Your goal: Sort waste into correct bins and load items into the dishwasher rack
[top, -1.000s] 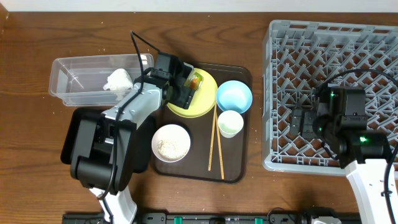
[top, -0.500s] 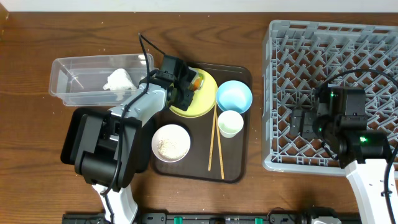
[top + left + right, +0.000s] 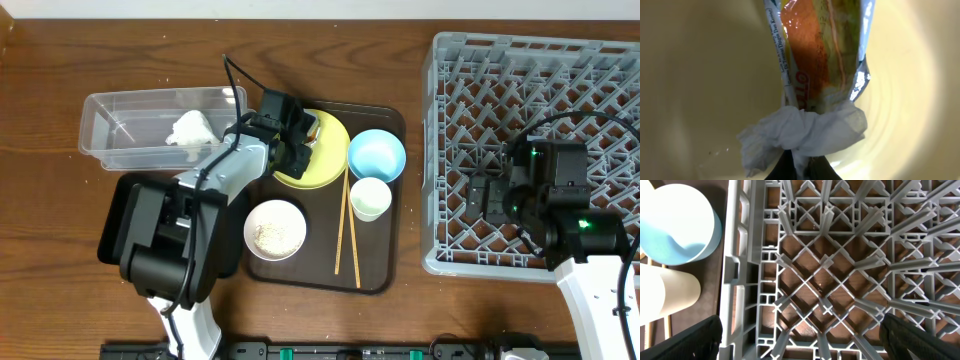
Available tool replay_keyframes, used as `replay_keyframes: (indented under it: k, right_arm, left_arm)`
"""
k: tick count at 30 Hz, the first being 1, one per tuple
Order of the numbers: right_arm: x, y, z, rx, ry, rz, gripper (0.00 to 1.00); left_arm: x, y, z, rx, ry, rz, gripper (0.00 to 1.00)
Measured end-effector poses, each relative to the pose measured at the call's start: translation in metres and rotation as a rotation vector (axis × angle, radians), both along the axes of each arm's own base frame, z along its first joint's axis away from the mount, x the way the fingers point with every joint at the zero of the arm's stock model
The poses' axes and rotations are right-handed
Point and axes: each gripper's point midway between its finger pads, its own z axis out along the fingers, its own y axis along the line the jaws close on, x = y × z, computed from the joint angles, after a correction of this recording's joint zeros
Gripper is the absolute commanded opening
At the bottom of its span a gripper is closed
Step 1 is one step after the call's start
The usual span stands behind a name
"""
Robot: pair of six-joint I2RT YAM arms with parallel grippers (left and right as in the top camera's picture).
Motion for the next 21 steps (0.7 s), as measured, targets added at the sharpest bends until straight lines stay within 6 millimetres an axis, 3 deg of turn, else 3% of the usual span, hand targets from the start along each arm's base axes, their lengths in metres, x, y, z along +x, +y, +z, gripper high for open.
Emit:
replay_keyframes:
  k: [4,10,13,16,21]
  right_arm:
    - [0.000,0.000,0.000,0.000,0.000,0.000,0.99]
    - [0.000,0.000,0.000,0.000,0.000,0.000,0.99]
    - [0.000,0.000,0.000,0.000,0.001,0.000,0.99]
    - [0.000,0.000,0.000,0.000,0.001,0.000,0.99]
    - [-0.001,0.000,0.000,0.000,0.003,0.000,0.99]
  left_arm:
    - [0.004,-0.001,0.025,-0.024,-0.049,0.020,0.07]
    - [0.015,0.005,0.112,-0.096,-0.242,0.062,0.08]
    - [0.019,0.025,0.146,-0.116,-0.323,0.111,0.08]
    - [0.026,0.056,0.158,-0.099,-0.361,0.186,0.09]
    - [0.036,0.112,0.155,-0.052,-0.364,0.325,0.11]
